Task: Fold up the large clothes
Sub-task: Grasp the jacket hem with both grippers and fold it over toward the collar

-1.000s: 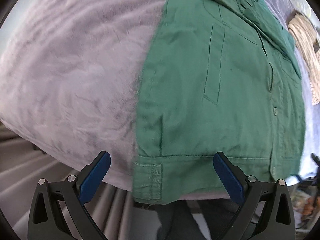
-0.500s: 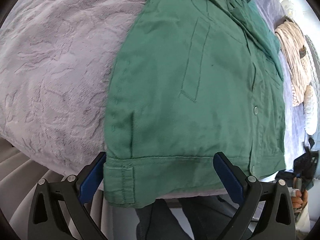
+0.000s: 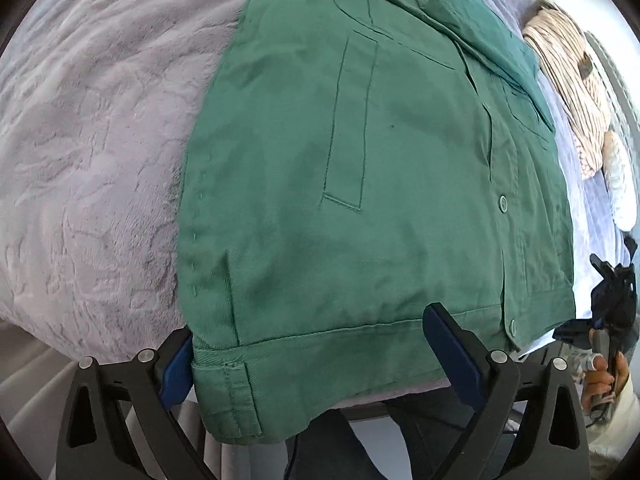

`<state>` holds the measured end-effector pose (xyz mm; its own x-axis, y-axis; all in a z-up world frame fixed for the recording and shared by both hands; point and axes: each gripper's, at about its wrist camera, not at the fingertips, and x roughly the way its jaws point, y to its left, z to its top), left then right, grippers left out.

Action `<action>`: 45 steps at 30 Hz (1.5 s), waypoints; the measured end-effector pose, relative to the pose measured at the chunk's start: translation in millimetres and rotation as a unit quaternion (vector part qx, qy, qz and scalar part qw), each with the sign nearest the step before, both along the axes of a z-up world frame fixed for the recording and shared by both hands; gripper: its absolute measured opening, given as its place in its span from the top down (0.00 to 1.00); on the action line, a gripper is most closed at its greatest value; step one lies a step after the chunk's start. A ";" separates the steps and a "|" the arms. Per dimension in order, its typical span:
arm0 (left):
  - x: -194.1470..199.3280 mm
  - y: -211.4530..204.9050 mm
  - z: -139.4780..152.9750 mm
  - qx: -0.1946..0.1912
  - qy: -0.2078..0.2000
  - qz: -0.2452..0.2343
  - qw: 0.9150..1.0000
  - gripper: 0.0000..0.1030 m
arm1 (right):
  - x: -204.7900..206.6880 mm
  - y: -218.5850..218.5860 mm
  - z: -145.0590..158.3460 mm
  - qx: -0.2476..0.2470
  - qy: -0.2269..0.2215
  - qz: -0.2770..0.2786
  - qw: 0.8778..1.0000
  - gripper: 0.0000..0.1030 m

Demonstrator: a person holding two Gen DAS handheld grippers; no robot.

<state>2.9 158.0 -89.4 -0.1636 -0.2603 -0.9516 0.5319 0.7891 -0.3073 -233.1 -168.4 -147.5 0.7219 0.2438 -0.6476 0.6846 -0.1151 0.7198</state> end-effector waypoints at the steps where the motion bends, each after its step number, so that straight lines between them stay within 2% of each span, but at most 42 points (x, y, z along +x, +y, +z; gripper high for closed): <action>1: -1.2 -2.6 -0.9 0.001 0.000 -0.001 1.000 0.03 | 0.3 0.3 -2.0 0.000 0.003 -0.001 1.000 0.00; 3: -3.3 -6.8 -3.6 0.009 -0.007 -0.001 1.000 0.11 | -1.2 -0.5 -4.7 0.002 0.007 -0.005 1.000 0.00; 4: -2.4 -8.0 -4.7 0.015 -0.011 -0.003 1.000 0.18 | -0.6 -0.6 -4.9 0.002 0.008 -0.006 1.000 0.00; 6: -2.9 -11.6 -5.9 0.017 -0.015 -0.001 1.000 0.43 | -0.2 -0.9 -3.3 0.002 0.017 -0.002 1.000 0.02; 7: 2.1 -7.9 -4.6 0.012 -0.009 0.003 1.000 0.68 | 1.4 -1.5 -2.5 0.002 0.023 0.002 1.000 0.10; 8: 6.7 -5.0 -3.6 -0.001 0.006 0.010 1.000 0.80 | 2.7 -2.5 -1.1 0.001 0.033 0.005 0.999 0.24; 9: 9.3 -4.6 -2.0 -0.008 0.015 0.019 1.000 0.80 | 2.8 -3.7 -0.7 0.002 0.047 0.012 0.999 0.62; 10: 12.2 -5.1 -0.1 -0.012 0.023 0.025 0.999 0.84 | 2.0 -4.8 -2.5 0.010 0.057 0.017 0.998 0.91; 11: 15.2 -5.7 3.0 -0.020 0.034 0.029 0.999 0.84 | 0.5 -6.0 -4.1 0.019 0.056 0.015 0.998 0.92; 13: 21.5 -6.1 15.4 -0.042 0.047 0.047 0.997 0.84 | 0.0 -10.9 0.4 0.032 0.024 0.005 0.999 0.92; 17: 40.5 -10.6 50.3 -0.096 0.054 0.087 0.990 0.84 | 14.1 -32.4 30.4 0.028 -0.054 0.018 0.998 0.93; 21: 72.7 -32.1 90.3 -0.142 0.026 0.126 0.981 0.84 | 50.7 -70.1 69.4 0.004 -0.113 0.045 0.993 0.93; 24: 101.9 -56.1 116.9 -0.184 -0.006 0.148 0.972 0.84 | 79.0 -99.4 90.1 -0.017 -0.138 0.060 0.989 0.93; 28: 150.6 -93.8 138.8 -0.213 -0.045 0.142 0.966 0.84 | 124.7 -142.6 114.1 -0.049 -0.161 0.071 0.983 0.93; 33: 216.2 -138.6 134.5 -0.210 -0.076 0.125 0.967 0.84 | 180.1 -193.7 136.3 -0.103 -0.162 0.085 0.978 0.93; 36: 253.9 -169.8 117.1 -0.197 -0.084 0.122 0.969 0.84 | 213.7 -225.8 133.6 -0.121 -0.142 0.077 0.979 0.93; 40: 289.4 -209.8 83.5 -0.148 -0.096 0.107 0.978 0.84 | 252.7 -255.2 109.6 -0.131 -0.092 0.066 0.985 0.93; 43: 303.7 -228.9 63.9 -0.100 -0.114 0.090 0.984 0.84 | 270.9 -270.5 84.1 -0.129 -0.063 0.050 0.988 0.93; 45: 306.3 -232.0 53.3 -0.083 -0.114 0.085 0.986 0.81 | 279.7 -278.0 71.4 -0.121 -0.051 0.043 0.990 0.93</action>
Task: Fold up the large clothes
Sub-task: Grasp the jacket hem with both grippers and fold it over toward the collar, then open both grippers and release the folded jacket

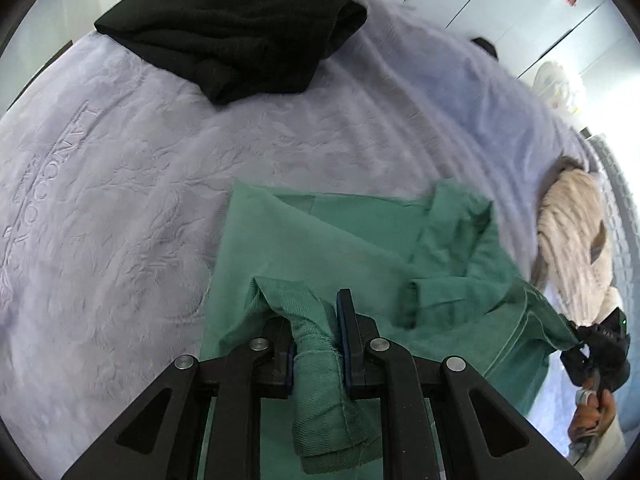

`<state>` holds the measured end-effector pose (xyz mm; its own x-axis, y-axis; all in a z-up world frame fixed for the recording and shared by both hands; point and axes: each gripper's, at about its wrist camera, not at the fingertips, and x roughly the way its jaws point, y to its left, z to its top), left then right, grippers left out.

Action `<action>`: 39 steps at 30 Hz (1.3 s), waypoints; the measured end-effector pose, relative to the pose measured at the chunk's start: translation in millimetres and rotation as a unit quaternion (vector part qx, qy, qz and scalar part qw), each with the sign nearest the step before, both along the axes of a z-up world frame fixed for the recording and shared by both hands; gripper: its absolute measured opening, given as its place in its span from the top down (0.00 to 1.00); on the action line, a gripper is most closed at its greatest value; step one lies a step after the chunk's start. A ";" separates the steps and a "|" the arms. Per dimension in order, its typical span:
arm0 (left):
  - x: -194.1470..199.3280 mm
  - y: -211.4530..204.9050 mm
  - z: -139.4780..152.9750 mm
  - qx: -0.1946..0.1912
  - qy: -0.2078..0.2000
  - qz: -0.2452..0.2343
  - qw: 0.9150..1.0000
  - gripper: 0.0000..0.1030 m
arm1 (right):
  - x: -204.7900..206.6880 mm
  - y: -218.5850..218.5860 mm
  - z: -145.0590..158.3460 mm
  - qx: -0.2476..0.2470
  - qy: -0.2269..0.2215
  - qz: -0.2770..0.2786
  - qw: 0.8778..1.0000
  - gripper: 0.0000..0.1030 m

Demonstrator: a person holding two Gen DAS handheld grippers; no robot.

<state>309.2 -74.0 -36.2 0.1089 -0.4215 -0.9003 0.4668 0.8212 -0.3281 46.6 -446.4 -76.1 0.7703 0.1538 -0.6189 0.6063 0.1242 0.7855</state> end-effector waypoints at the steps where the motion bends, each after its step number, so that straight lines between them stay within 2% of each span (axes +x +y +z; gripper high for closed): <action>1: 0.3 -1.2 -3.2 0.009 -0.003 -0.001 1.000 0.80 | 4.7 -2.6 -6.1 0.004 0.008 -0.003 1.000 0.89; 6: 0.3 -1.6 -3.4 0.017 -0.007 -0.010 1.000 0.80 | 15.1 -13.9 -14.3 0.008 0.032 0.002 0.999 0.87; 8: -0.2 -1.4 0.6 0.016 -0.011 -0.015 1.000 0.76 | 15.1 -14.7 -10.2 -0.005 0.034 0.014 0.999 0.80; 9: 0.2 -1.9 2.4 0.015 -0.012 -0.017 1.000 0.69 | 12.7 -15.6 -6.7 -0.014 0.033 0.016 0.999 0.63; 10: 0.0 -1.8 5.6 0.010 -0.017 -0.019 1.000 0.45 | 8.7 -17.5 -3.4 -0.021 0.032 0.015 0.999 0.39; 11: -0.5 -1.7 9.4 0.011 -0.028 -0.014 0.999 0.12 | 3.2 -21.0 3.1 -0.039 0.029 0.007 0.999 0.31; 12: -1.4 -0.3 15.9 0.020 -0.052 -0.005 0.998 0.02 | -1.7 -24.1 8.3 -0.054 0.026 0.000 0.998 0.27; 13: -2.8 1.6 24.6 0.023 -0.083 0.002 0.996 0.01 | -6.5 -26.6 12.6 -0.062 0.026 -0.004 0.998 0.27; 14: -2.5 2.0 27.9 0.021 -0.087 -0.001 0.996 0.01 | -10.7 -29.3 14.1 -0.063 0.029 -0.005 0.998 0.27; 16: 0.2 3.5 27.6 0.027 -0.082 0.001 0.996 0.01 | -16.8 -30.9 15.6 -0.071 0.048 -0.006 0.996 0.27; 19: -0.4 7.6 17.5 0.051 -0.080 0.006 0.995 0.01 | -23.0 -29.9 11.5 -0.096 0.100 0.006 0.990 0.27; 22: -7.4 15.9 -2.7 0.074 -0.063 0.015 0.995 0.01 | -25.3 -24.7 -0.4 -0.107 0.152 0.020 0.982 0.27; 25: -18.1 23.8 -26.8 0.105 -0.051 0.014 0.993 0.01 | -25.1 -19.1 -20.4 -0.126 0.226 0.041 0.965 0.34; 26: -22.2 28.0 -33.0 0.118 -0.051 0.012 0.992 0.01 | -26.2 -17.8 -32.1 -0.136 0.271 0.052 0.952 0.35; 28: -28.0 35.6 -40.1 0.135 -0.052 0.010 0.989 0.01 | -32.8 -17.5 -45.6 -0.144 0.311 0.056 0.938 0.35; 29: -30.8 41.2 -40.9 0.136 -0.052 0.007 0.989 0.01 | -39.7 -17.6 -48.4 -0.145 0.316 0.048 0.936 0.35; 31: -34.6 51.4 -39.0 0.131 -0.049 0.002 0.990 0.01 | -54.3 -16.7 -45.6 -0.143 0.304 0.026 0.942 0.35; 34: -39.3 69.1 -32.7 0.110 -0.036 -0.004 0.993 0.01 | -70.2 -7.6 -29.1 -0.155 0.293 0.015 0.943 0.33; 37: -44.8 83.6 -31.3 0.063 0.007 -0.018 0.998 0.11 | -89.8 14.3 -10.6 -0.158 0.251 0.011 0.955 0.33; 39: -50.2 87.5 -33.7 0.052 0.021 -0.029 0.998 0.11 | -107.4 34.5 -6.3 -0.138 0.226 0.005 0.964 0.32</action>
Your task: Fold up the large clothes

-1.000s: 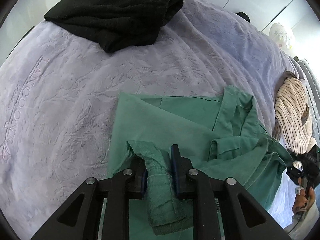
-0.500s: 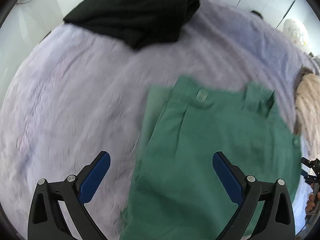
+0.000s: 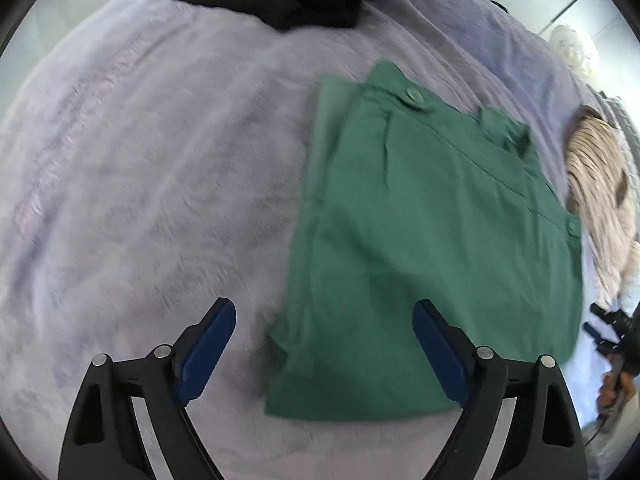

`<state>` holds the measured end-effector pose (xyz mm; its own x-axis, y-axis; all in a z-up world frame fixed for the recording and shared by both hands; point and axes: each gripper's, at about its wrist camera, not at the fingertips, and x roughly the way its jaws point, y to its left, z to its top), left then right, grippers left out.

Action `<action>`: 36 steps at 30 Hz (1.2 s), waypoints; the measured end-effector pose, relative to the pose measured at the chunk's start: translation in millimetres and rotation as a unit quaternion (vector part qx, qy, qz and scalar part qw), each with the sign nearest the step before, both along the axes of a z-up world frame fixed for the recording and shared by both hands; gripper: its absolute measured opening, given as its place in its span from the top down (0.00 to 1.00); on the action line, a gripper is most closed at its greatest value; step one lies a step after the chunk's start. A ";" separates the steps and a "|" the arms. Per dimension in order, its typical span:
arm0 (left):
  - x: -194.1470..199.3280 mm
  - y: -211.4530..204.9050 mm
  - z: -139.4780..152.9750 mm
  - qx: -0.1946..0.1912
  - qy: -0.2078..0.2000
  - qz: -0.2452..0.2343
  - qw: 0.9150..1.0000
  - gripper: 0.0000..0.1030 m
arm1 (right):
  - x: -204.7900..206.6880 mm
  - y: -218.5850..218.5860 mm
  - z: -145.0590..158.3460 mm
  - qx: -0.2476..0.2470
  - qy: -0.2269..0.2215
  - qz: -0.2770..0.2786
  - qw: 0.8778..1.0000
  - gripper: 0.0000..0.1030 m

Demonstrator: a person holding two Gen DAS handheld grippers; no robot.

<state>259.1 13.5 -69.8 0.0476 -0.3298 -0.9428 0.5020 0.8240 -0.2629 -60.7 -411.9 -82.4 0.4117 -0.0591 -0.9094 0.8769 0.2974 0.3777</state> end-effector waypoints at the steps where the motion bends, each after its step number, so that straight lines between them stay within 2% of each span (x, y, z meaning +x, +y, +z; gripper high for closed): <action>1: -2.6 1.0 -1.4 -0.001 0.003 -0.005 1.000 0.11 | -11.1 13.2 0.0 0.014 -0.014 -0.006 1.000 0.32; 4: -11.8 2.9 -5.3 -0.005 0.014 -0.018 1.000 0.11 | -25.4 48.8 -1.2 0.048 -0.040 -0.025 0.998 0.32; 7: -17.0 4.1 -8.7 -0.019 0.028 -0.023 0.999 0.11 | -41.3 83.3 -11.7 0.103 -0.083 -0.037 0.991 0.32; 9: -19.3 1.2 -9.9 -0.028 0.033 -0.031 0.999 0.19 | -35.6 104.0 -25.2 0.157 -0.120 -0.041 0.979 0.32; 10: -21.4 -1.6 -10.6 -0.031 0.038 -0.038 0.998 0.26 | -32.5 114.7 -30.3 0.179 -0.135 -0.040 0.974 0.32; 13: -24.9 -7.7 -11.0 -0.034 0.037 -0.049 0.998 0.27 | -0.5 137.6 -40.6 0.215 -0.170 -0.010 0.962 0.31; 16: -25.9 -4.1 -13.1 -0.029 0.037 -0.052 0.998 0.49 | 55.6 170.6 -57.6 0.270 -0.211 0.031 0.939 0.29; 17: -23.9 -2.8 -14.8 -0.028 0.038 -0.048 0.998 0.64 | 66.8 178.7 -62.3 0.279 -0.210 0.037 0.936 0.29; 18: -21.5 0.3 -17.1 -0.027 0.041 -0.045 0.998 0.73 | 84.9 189.9 -70.4 0.288 -0.203 0.045 0.935 0.29; 19: -18.1 4.5 -19.3 -0.028 0.048 -0.040 0.998 0.91 | 99.0 195.5 -77.0 0.292 -0.197 0.048 0.935 0.29; 20: -15.1 11.0 -19.5 -0.036 0.054 -0.036 0.997 0.93 | 113.6 202.8 -85.2 0.297 -0.189 0.044 0.935 0.30; 21: -14.7 14.7 -16.5 -0.047 0.053 -0.036 0.997 0.94 | 121.9 204.0 -88.7 0.298 -0.185 0.037 0.936 0.48; 22: -16.9 17.0 -11.5 -0.056 0.048 -0.045 0.996 0.95 | 129.4 205.3 -90.3 0.294 -0.180 0.031 0.938 0.83; 23: -19.5 19.2 -7.3 -0.059 0.041 -0.054 0.996 0.95 | 133.1 205.4 -87.6 0.286 -0.169 0.031 0.943 0.88; 25: -28.2 24.5 -2.2 -0.056 0.022 -0.073 0.996 0.95 | 135.0 206.2 -74.7 0.265 -0.170 0.051 0.948 0.91; 28: -31.8 31.8 -17.4 -0.042 0.028 -0.072 0.996 0.96 | 133.5 210.8 -65.6 0.240 -0.148 0.087 0.955 0.94; 32: -31.2 39.0 -45.6 -0.029 0.047 -0.046 0.997 0.96 | 133.0 214.1 -86.1 0.248 -0.115 0.082 0.958 0.94; 36: -36.0 43.0 -39.8 -0.014 0.034 -0.056 0.998 0.96 | 133.4 216.8 -89.6 0.251 -0.108 0.086 0.958 0.94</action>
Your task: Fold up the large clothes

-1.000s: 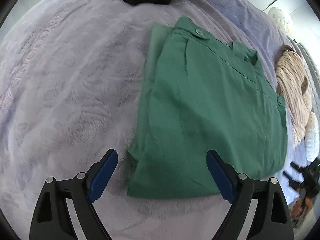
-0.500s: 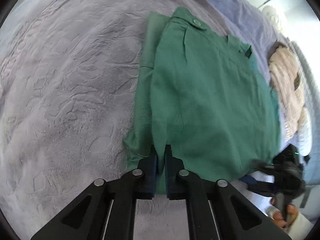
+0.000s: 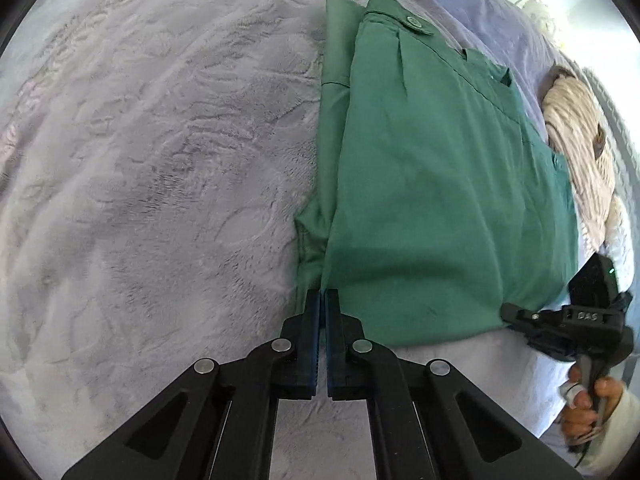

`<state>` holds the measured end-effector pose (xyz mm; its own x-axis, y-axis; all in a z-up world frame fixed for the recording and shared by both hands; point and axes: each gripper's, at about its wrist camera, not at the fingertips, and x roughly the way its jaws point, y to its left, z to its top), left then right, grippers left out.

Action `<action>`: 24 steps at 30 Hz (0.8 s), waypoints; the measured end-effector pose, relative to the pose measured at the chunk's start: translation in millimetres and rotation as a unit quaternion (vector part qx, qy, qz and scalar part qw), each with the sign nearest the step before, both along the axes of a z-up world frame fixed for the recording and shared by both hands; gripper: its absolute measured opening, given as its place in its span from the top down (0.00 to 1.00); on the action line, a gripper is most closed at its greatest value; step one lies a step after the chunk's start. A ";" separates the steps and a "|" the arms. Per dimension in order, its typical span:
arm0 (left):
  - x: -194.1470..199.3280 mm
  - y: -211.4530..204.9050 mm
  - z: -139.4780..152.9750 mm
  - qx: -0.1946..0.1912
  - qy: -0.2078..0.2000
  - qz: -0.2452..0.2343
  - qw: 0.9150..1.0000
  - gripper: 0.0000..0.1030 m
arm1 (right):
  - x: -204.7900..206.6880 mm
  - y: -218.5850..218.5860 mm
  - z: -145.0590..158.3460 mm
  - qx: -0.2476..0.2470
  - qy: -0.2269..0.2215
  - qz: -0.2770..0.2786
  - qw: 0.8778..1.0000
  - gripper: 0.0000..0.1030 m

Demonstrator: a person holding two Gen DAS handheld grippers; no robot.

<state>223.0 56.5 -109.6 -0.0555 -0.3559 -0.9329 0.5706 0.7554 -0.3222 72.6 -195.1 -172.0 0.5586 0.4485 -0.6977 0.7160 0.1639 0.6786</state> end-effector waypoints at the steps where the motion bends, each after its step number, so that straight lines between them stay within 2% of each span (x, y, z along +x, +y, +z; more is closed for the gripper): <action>1: -0.4 1.9 3.5 0.007 -0.005 -0.001 1.000 0.96 | 0.2 0.0 3.9 -0.002 0.002 0.011 1.000 0.94; 3: -0.3 5.2 14.4 0.017 -0.017 -0.002 1.000 0.96 | 1.2 1.4 19.2 -0.021 0.005 0.048 0.999 0.94; 6: 1.8 8.3 36.8 0.002 -0.034 0.005 0.999 0.96 | -12.3 -8.1 51.4 -0.075 -0.004 0.073 0.995 0.94; 9: 7.9 -2.3 52.9 -0.013 -0.056 0.012 0.998 0.96 | -41.7 -43.6 87.1 -0.158 0.009 0.046 0.986 0.94; 11: 11.5 -16.6 55.0 -0.021 -0.062 0.011 0.998 0.96 | -59.9 -72.4 96.7 -0.190 0.029 0.014 0.981 0.94; 13: 10.3 -36.2 49.5 -0.017 -0.069 0.008 0.997 0.96 | -75.0 -99.4 98.1 -0.210 0.054 -0.015 0.976 0.94; 16: 8.8 -53.2 24.0 0.022 -0.075 0.001 0.997 0.96 | -88.2 -129.2 88.6 -0.238 0.107 -0.028 0.965 0.94; 18: 7.9 -56.2 11.6 0.033 -0.070 0.005 0.997 0.96 | -97.3 -147.1 65.0 -0.243 0.158 -0.020 0.957 0.94; 19: 8.0 -55.9 8.2 0.036 -0.072 0.007 0.997 0.96 | -100.8 -153.5 55.3 -0.242 0.181 -0.019 0.953 0.99; 21: 8.7 -54.4 9.2 0.032 -0.070 0.008 0.997 0.96 | -119.5 -159.9 41.6 -0.230 0.179 -0.032 0.956 1.00; 22: 9.2 -53.4 10.8 0.034 -0.068 0.006 0.997 0.96 | -126.2 -162.0 41.1 -0.221 0.168 -0.043 0.960 1.00; 24: 8.6 -44.9 14.4 0.038 -0.068 0.001 0.997 0.96 | -131.1 -161.3 45.3 -0.226 0.172 -0.045 0.958 1.00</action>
